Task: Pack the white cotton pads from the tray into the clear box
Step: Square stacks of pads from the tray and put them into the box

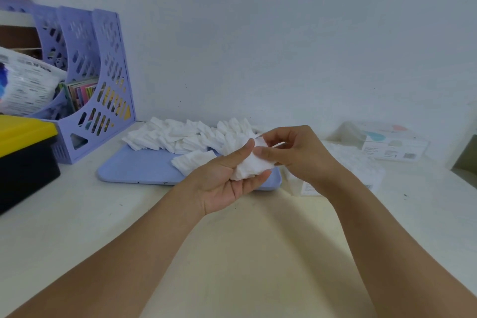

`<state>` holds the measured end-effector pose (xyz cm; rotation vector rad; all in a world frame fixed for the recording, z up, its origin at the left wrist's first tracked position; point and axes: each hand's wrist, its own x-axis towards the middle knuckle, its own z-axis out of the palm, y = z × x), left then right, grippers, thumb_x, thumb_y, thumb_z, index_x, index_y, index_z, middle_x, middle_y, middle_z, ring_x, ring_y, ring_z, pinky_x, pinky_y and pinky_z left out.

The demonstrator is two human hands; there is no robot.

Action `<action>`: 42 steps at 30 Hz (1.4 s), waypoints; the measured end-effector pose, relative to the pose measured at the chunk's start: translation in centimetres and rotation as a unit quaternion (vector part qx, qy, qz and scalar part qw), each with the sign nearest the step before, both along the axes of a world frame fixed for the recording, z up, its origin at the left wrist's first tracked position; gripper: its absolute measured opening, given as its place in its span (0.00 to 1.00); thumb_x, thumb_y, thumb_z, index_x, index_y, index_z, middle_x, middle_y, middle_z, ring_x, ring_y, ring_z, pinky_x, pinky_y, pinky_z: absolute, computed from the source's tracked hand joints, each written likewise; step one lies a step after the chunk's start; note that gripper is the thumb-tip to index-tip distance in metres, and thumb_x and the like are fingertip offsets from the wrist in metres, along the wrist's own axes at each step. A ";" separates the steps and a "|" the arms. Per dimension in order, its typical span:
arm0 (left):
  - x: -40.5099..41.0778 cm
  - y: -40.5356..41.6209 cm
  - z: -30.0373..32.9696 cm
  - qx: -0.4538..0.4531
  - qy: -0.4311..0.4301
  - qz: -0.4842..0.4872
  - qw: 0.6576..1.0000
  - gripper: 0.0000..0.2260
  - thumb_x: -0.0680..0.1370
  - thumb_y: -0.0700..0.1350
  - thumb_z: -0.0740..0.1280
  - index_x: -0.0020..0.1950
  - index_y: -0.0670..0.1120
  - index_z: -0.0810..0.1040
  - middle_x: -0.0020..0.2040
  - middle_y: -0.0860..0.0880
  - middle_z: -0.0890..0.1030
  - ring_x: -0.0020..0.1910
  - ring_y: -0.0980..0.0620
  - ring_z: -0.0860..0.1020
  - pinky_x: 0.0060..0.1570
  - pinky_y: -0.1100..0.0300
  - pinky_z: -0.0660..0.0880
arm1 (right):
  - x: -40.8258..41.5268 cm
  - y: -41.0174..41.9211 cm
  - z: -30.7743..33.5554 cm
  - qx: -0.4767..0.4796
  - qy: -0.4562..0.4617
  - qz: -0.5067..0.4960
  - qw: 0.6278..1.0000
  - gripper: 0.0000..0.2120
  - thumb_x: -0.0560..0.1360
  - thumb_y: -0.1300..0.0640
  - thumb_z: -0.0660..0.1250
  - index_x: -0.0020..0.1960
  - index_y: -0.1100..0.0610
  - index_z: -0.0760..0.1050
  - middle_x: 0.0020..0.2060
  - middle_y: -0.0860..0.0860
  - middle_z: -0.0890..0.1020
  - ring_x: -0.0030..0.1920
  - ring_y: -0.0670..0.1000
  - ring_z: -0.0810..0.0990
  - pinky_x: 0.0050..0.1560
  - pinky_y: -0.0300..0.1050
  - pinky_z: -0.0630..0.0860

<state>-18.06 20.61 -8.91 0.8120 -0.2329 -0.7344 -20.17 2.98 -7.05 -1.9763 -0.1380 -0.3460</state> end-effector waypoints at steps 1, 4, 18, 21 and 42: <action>0.0 0.0 0.0 0.005 -0.003 -0.001 1.000 0.21 0.71 0.47 0.70 0.61 0.39 0.79 0.59 0.40 0.84 0.55 0.47 0.84 0.48 0.56 0.83 | 0.1 0.0 -0.2 0.010 0.000 -0.003 1.000 0.11 0.71 0.57 0.79 0.52 0.60 0.85 0.46 0.58 0.87 0.48 0.61 0.86 0.54 0.62 0.83; 0.0 -0.2 0.0 0.003 0.012 0.011 1.000 0.21 0.70 0.48 0.71 0.61 0.40 0.80 0.60 0.41 0.84 0.56 0.48 0.84 0.49 0.57 0.83 | 0.0 -0.1 0.0 0.057 -0.011 -0.010 0.998 0.09 0.71 0.60 0.79 0.49 0.63 0.85 0.43 0.64 0.85 0.40 0.56 0.84 0.46 0.51 0.82; 0.1 -0.1 -0.3 0.015 -0.017 0.001 1.000 0.11 0.70 0.40 0.72 0.51 0.38 0.87 0.56 0.40 0.85 0.52 0.45 0.85 0.44 0.58 0.84 | 0.0 1.1 -0.2 0.102 -0.051 0.024 0.993 0.12 0.69 0.66 0.80 0.52 0.61 0.84 0.45 0.63 0.85 0.38 0.53 0.83 0.35 0.43 0.80; 0.5 0.1 -0.8 0.060 -0.046 -0.010 0.997 0.13 0.71 0.30 0.69 0.52 0.37 0.86 0.56 0.40 0.84 0.54 0.46 0.84 0.44 0.59 0.82 | 0.0 1.3 -0.3 0.000 -0.074 0.017 0.997 0.16 0.69 0.61 0.81 0.55 0.54 0.84 0.48 0.54 0.86 0.42 0.46 0.81 0.40 0.37 0.78; 0.1 -3.1 -2.5 0.277 -0.235 0.249 0.898 0.14 0.83 0.46 0.53 0.58 0.45 0.77 0.51 0.47 0.85 0.50 0.50 0.84 0.51 0.52 0.82 | 0.2 3.3 -1.2 -0.021 0.078 0.012 0.997 0.28 0.84 0.42 0.58 0.81 0.51 0.59 0.75 0.51 0.69 0.73 0.50 0.71 0.70 0.43 0.68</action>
